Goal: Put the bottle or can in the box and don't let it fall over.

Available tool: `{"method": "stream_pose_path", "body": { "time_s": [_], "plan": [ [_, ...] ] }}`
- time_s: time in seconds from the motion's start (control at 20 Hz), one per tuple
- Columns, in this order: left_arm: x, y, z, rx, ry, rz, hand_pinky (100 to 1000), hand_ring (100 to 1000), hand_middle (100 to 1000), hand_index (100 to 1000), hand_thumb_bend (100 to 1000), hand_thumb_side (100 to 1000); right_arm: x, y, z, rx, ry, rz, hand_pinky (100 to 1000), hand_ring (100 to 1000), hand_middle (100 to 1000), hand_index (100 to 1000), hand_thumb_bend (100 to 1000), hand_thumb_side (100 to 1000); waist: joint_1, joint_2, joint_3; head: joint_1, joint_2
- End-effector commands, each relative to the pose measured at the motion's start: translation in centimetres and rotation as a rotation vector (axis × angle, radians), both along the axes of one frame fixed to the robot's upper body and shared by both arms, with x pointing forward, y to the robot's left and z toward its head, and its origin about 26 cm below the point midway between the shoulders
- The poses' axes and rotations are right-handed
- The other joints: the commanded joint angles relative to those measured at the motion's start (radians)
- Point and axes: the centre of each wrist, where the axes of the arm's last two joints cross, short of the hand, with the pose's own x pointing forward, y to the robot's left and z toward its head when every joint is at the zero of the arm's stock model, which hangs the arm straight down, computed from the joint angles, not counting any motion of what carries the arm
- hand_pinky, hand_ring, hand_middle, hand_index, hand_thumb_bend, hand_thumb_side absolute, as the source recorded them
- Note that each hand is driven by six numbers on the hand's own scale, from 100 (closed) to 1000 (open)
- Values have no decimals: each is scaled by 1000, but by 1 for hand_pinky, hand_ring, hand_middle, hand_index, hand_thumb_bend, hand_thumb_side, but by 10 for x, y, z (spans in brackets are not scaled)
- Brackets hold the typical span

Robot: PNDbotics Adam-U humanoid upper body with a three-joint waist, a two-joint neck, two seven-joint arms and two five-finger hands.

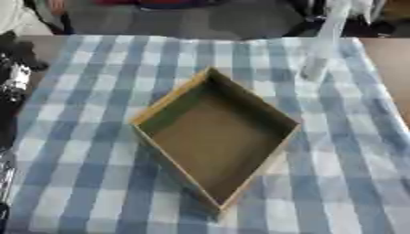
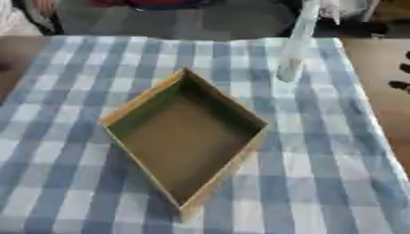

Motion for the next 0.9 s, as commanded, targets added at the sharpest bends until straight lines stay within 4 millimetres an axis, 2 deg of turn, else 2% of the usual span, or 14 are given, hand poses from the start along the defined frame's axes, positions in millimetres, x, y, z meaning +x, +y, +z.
{"method": "stream_pose_path", "body": {
  "time_s": [0.05,0.25,0.45,0.9],
  "plan": [
    [-2,1,9,10,-29,-1,1000,660,768,917,276,512,0,-4,14,-15,-33,1,817,1000,1000,979,100,802,-3,-15,-1,1,-6],
    [-2,1,10,10,-29,0,1000,660,768,917,276,512,0,-4,13,-18,-31,3,817,1000,1000,979,100,802,-3,-13,0,0,-6],
    [-1,-1,10,10,-26,-14,1000,660,768,917,271,514,9,-1,17,-44,-9,35,823,1000,1000,999,100,815,-1,-9,8,-12,-8],
    [1,-4,9,9,-21,-34,1000,660,768,917,262,520,24,-27,19,-70,32,8,824,1000,1000,996,100,825,5,-16,23,-28,-19]
  ]
}}
